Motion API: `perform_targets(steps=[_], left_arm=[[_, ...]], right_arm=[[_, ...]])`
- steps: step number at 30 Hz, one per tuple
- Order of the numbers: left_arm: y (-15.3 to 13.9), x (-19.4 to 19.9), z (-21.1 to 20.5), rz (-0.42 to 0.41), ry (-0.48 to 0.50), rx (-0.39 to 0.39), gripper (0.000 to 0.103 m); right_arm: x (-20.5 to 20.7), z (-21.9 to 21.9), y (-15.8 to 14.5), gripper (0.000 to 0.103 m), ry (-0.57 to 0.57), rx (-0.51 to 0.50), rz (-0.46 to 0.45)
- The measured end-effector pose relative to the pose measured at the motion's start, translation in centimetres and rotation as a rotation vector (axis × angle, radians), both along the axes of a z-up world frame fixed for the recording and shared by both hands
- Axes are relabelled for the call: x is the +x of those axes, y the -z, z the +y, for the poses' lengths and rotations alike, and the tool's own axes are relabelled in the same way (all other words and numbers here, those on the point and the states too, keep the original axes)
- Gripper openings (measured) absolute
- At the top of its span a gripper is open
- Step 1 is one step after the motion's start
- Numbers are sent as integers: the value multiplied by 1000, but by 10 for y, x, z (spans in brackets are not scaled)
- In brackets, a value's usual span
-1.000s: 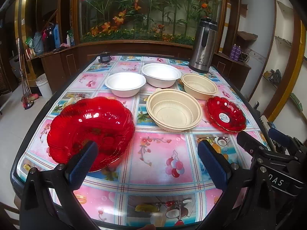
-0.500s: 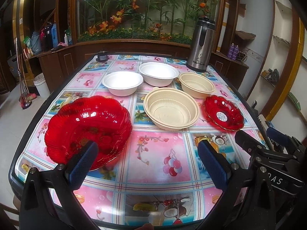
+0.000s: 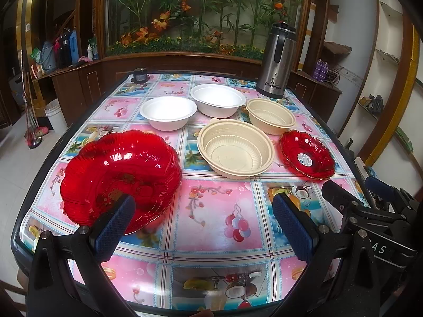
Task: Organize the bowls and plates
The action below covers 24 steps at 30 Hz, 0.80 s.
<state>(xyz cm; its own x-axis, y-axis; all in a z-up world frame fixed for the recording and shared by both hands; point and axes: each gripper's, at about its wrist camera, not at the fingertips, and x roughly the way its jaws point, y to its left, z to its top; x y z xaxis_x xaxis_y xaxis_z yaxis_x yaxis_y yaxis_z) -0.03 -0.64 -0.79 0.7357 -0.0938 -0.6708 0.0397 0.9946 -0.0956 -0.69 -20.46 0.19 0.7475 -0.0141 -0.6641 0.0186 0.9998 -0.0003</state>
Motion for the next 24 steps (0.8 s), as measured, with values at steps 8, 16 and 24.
perform_targets(steps=[8,16,24], left_arm=[[-1,0,1,3,3,-1,103],[-1,0,1,6,10,0,103],[0,0,-2,7,13,-2,103]], right_arm=[[1,0,-1,103,-3,1,1],[2,0,-1,103,-5,2,2],[1,1,-1,103,-4,2,1]])
